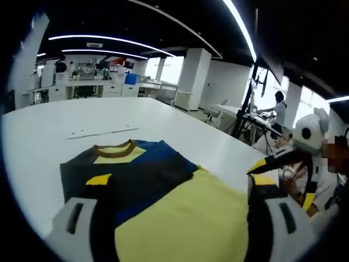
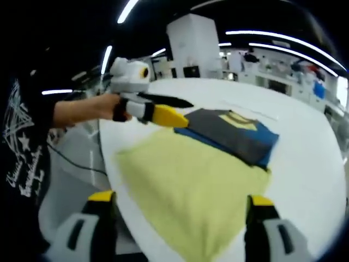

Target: Fold the garment on the visible template until the final outline fits inside the template.

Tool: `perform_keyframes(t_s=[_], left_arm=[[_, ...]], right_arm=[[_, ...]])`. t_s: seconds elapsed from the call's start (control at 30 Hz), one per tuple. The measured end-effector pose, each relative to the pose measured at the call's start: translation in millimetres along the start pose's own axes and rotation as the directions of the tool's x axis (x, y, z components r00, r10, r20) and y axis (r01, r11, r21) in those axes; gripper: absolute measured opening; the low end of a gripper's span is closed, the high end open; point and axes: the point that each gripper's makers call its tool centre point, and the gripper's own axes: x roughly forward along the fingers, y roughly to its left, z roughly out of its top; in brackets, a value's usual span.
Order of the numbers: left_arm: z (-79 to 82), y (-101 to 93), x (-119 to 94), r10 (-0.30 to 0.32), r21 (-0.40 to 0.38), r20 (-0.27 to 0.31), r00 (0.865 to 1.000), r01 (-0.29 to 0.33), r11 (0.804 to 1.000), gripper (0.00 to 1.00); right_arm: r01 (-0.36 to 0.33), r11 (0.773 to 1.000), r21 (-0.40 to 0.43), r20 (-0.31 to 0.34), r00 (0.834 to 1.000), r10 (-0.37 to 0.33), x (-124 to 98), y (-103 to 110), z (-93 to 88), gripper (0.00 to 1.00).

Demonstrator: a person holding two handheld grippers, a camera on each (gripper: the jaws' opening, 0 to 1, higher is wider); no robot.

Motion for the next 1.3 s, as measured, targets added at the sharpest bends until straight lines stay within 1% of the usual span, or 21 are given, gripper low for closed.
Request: perform_keyframes(t_s=[0.13, 0.17, 0.23, 0.3, 0.33, 0.43, 0.53, 0.63, 0.7, 0.77, 0.83, 0.87, 0.9, 0.97, 1.0, 1.1, 1.17, 1.2, 1.23, 1.27, 1.3], left_arm=[[-11.2, 0.9, -22.4, 0.000, 0.038, -0.026, 1.000, 0.001, 0.999, 0.99], [-12.3, 1.0, -24.3, 0.000, 0.039, -0.028, 1.000, 0.001, 0.999, 0.99], [-17.8, 4.1, -36.1, -0.005, 0.039, -0.034, 0.999, 0.006, 0.999, 0.98], [-18.5, 2.3, -47.6, -0.004, 0.043, -0.009, 1.000, 0.005, 0.999, 0.95], [-22.5, 3.8, -54.4, -0.002, 0.060, -0.019, 1.000, 0.003, 0.998, 0.95], [-27.2, 6.3, -67.4, 0.001, 0.063, -0.029, 1.000, 0.001, 0.998, 0.94], [-31.1, 3.8, -78.8, -0.007, 0.050, -0.032, 0.999, 0.009, 0.999, 0.91], [-40.4, 2.5, -90.9, -0.009, 0.073, -0.057, 0.998, 0.013, 0.997, 0.89], [-45.4, 1.5, -96.1, -0.013, 0.073, -0.068, 0.998, 0.018, 0.997, 0.88], [-51.2, -3.4, -100.9, -0.013, 0.070, -0.081, 0.997, 0.019, 0.997, 0.88], [-55.8, -0.9, -105.9, -0.014, 0.070, -0.090, 0.996, 0.020, 0.997, 0.87], [-60.5, -1.4, -108.4, -0.004, 0.063, -0.103, 0.995, 0.011, 0.998, 0.87], [-64.7, -4.1, -110.6, -0.009, 0.058, -0.113, 0.994, 0.015, 0.998, 0.86], [-70.6, -8.6, -114.3, -0.009, 0.076, -0.131, 0.991, 0.019, 0.997, 0.82], [-76.1, -9.7, -115.9, -0.011, 0.094, -0.141, 0.990, 0.024, 0.995, 0.81], [-84.6, -15.1, -120.6, -0.017, 0.077, -0.156, 0.988, 0.030, 0.997, 0.78], [-92.5, -16.0, -123.7, -0.014, 0.072, -0.168, 0.986, 0.027, 0.997, 0.78], [-94.1, -15.3, -124.4, -0.015, 0.072, -0.170, 0.985, 0.027, 0.997, 0.78], [-100.7, -16.2, -127.7, -0.021, 0.073, -0.183, 0.983, 0.035, 0.997, 0.77], [-103.9, -17.1, -129.2, -0.025, 0.080, -0.192, 0.981, 0.041, 0.996, 0.77], [-109.8, -16.8, -131.8, -0.026, 0.101, -0.215, 0.976, 0.048, 0.994, 0.75]], right_arm=[[-0.003, 1.000, -0.008, -0.010, 1.000, 0.003, 0.4, 2.0, -1.5, 0.99], [-0.003, 1.000, -0.008, -0.010, 1.000, 0.003, 0.3, 2.3, -1.8, 0.99], [-0.006, 1.000, -0.007, -0.015, 1.000, 0.005, 0.5, 3.7, -3.2, 0.99], [-0.005, 1.000, -0.004, -0.019, 1.000, 0.005, 0.9, 5.0, -5.2, 0.99], [-0.005, 1.000, -0.004, -0.020, 1.000, 0.005, 1.0, 5.3, -5.8, 0.99], [-0.002, 1.000, -0.004, -0.032, 0.999, 0.002, 1.7, 6.7, -12.3, 0.98], [-0.005, 1.000, 0.005, -0.038, 0.999, 0.005, 2.2, 8.5, -18.1, 0.98], [-0.001, 1.000, 0.007, -0.054, 0.999, 0.002, 1.6, 9.5, -25.9, 0.97], [0.001, 1.000, 0.006, -0.060, 0.998, -0.001, 1.1, 9.8, -28.9, 0.96], [0.006, 1.000, 0.008, -0.064, 0.998, -0.005, 0.3, 9.6, -32.1, 0.96], [0.010, 1.000, 0.014, -0.061, 0.998, -0.009, -0.6, 9.5, -34.7, 0.95], [0.013, 1.000, 0.022, -0.060, 0.998, -0.011, -0.9, 9.5, -36.3, 0.95], [0.013, 1.000, 0.025, -0.062, 0.998, -0.012, -1.1, 9.5, -37.8, 0.95], [0.022, 0.999, 0.028, -0.066, 0.998, -0.020, -1.6, 8.6, -41.1, 0.93], [0.033, 0.999, 0.027, -0.071, 0.997, -0.031, -2.0, 7.3, -44.6, 0.92], [0.044, 0.999, 0.030, -0.072, 0.997, -0.041, -2.4, 6.3, -49.4, 0.90], [0.050, 0.998, 0.032, -0.077, 0.996, -0.047, -2.4, 5.1, -53.9, 0.89], [0.051, 0.998, 0.031, -0.077, 0.996, -0.048, -2.3, 5.0, -54.3, 0.88], [0.057, 0.998, 0.013, -0.081, 0.995, -0.056, -1.9, 4.2, -57.4, 0.87], [0.060, 0.998, 0.008, -0.083, 0.995, -0.059, -1.5, 3.8, -59.0, 0.85], [0.064, 0.998, 0.000, -0.092, 0.994, -0.064, -0.9, 2.8, -62.5, 0.83]])
